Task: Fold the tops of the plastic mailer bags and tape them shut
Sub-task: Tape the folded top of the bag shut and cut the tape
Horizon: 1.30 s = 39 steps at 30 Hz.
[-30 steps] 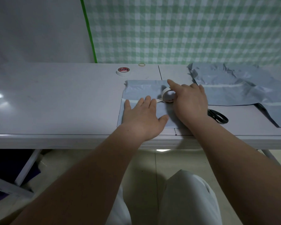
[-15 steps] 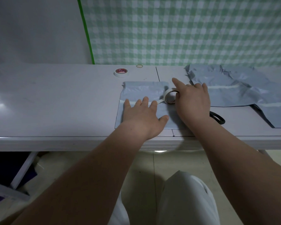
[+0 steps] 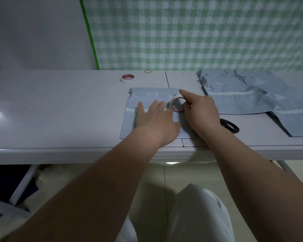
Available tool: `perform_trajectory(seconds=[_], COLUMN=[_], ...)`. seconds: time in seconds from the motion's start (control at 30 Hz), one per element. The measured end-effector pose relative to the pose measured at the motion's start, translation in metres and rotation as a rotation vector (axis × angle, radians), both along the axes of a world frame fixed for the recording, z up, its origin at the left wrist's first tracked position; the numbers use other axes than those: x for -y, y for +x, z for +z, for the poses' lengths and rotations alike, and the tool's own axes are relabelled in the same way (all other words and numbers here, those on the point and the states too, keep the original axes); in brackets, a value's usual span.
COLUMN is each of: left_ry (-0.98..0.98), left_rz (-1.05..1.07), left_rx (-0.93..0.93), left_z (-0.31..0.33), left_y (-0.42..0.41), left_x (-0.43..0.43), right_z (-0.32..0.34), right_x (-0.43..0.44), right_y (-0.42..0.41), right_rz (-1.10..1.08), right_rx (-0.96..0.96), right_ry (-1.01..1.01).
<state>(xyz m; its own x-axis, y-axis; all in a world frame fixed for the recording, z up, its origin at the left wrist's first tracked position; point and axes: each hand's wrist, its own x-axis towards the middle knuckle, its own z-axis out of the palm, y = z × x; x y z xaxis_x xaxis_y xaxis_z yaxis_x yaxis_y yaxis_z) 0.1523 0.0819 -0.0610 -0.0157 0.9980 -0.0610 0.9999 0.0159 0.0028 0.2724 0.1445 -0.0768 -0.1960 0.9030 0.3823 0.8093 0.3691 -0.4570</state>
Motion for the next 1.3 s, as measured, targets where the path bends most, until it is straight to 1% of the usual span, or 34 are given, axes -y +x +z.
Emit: perform_trajectory(seconds=[0.1, 0.2, 0.3, 0.43, 0.63, 0.77, 0.97, 1.13, 1.3], left_ry=[-0.032, -0.058, -0.059, -0.076, -0.063, -0.068, -0.104, -0.116, -0.123], left_rz=[-0.004, 0.02, 0.022, 0.014, 0.003, -0.015, -0.024, -0.004, 0.029], left_rx=[0.109, 0.147, 0.135, 0.099, 0.093, 0.084, 0.024, -0.011, -0.041], left_z=[-0.007, -0.013, -0.013, -0.011, -0.009, -0.007, -0.003, 0.001, 0.004], left_y=[0.005, 0.007, 0.006, 0.007, 0.006, 0.005, 0.006, 0.01, 0.014], left_x=[0.0, 0.001, 0.001, 0.002, 0.003, 0.002, -0.003, -0.006, -0.008], right_z=[0.003, 0.001, 0.001, 0.004, 0.009, 0.01, 0.013, 0.016, 0.015], right_x=[0.001, 0.001, 0.002, -0.001, -0.007, -0.011, -0.01, -0.01, -0.011], right_y=[0.002, 0.005, 0.007, 0.012, 0.024, 0.03, 0.029, 0.026, 0.026], right_rz=[0.001, 0.006, 0.019, 0.007, -0.007, -0.021, -0.02, 0.001, 0.019], right_rx=[0.032, 0.026, 0.055, 0.15, 0.268, 0.36, 0.448, 0.513, 0.498], right_ry=[0.005, 0.014, 0.043, 0.114, 0.151, 0.216, 0.283, 0.255, 0.234])
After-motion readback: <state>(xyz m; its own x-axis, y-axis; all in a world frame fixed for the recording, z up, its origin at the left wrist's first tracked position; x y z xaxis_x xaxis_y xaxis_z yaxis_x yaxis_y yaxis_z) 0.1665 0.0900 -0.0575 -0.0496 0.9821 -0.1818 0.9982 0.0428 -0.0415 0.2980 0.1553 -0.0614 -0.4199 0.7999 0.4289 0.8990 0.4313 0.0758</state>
